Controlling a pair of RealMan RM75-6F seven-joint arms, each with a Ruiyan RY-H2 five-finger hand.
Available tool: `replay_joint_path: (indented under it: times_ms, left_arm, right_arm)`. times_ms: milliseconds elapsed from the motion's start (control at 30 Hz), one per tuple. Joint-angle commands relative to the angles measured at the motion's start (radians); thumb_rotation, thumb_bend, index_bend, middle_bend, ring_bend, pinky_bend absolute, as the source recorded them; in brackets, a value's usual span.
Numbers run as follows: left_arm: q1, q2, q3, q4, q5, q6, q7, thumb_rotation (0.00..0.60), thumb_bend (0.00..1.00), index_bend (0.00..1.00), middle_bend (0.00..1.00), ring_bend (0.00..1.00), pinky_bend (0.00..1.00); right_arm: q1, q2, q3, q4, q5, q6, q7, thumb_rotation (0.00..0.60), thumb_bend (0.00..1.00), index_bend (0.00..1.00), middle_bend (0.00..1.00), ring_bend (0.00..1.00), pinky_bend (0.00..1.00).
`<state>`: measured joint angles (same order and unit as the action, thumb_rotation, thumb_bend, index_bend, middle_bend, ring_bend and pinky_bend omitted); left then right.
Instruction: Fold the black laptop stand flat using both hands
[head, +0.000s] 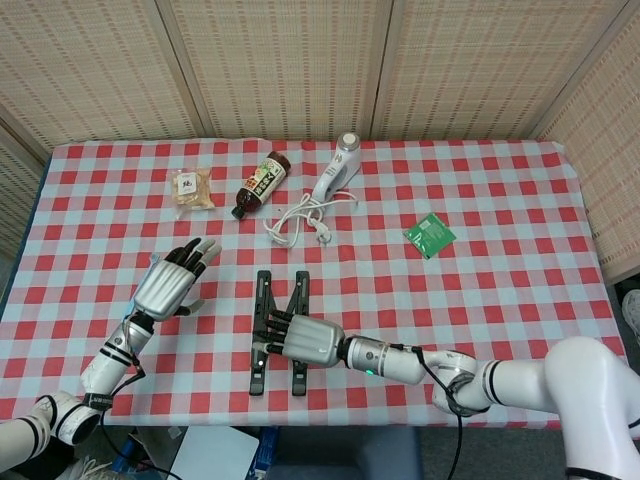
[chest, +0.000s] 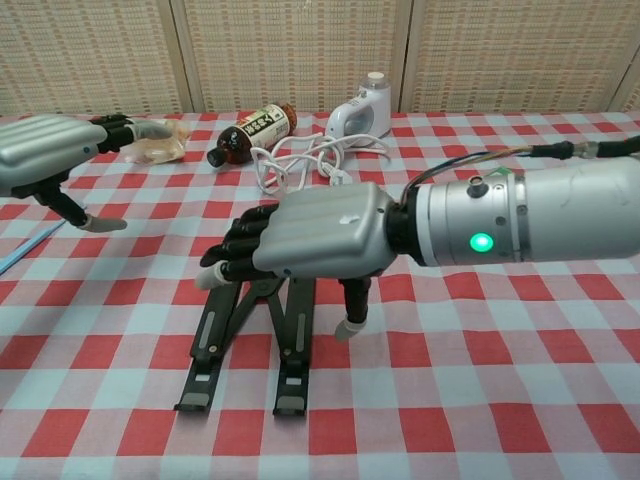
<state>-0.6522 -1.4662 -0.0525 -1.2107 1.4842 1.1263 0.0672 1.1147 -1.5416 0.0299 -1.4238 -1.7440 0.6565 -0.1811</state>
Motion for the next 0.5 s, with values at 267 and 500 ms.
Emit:
replay_joint_path:
  times_ms: [267, 500]
  left_arm:
    - [0.022, 0.007, 0.000, 0.014, 0.008, 0.024, -0.039, 0.600, 0.22, 0.00, 0.00, 0.00, 0.20]
    - [0.035, 0.006, 0.002, 0.040, 0.009, 0.027, -0.070, 0.600, 0.22, 0.00, 0.00, 0.00, 0.20]
  right_arm:
    - [0.130, -0.065, -0.013, 0.114, -0.017, -0.111, 0.063, 0.600, 0.00, 0.00, 0.00, 0.00, 0.00]
    - [0.173, -0.098, -0.045, 0.159, -0.033, -0.128, 0.108, 0.600, 0.00, 0.00, 0.00, 0.00, 0.00]
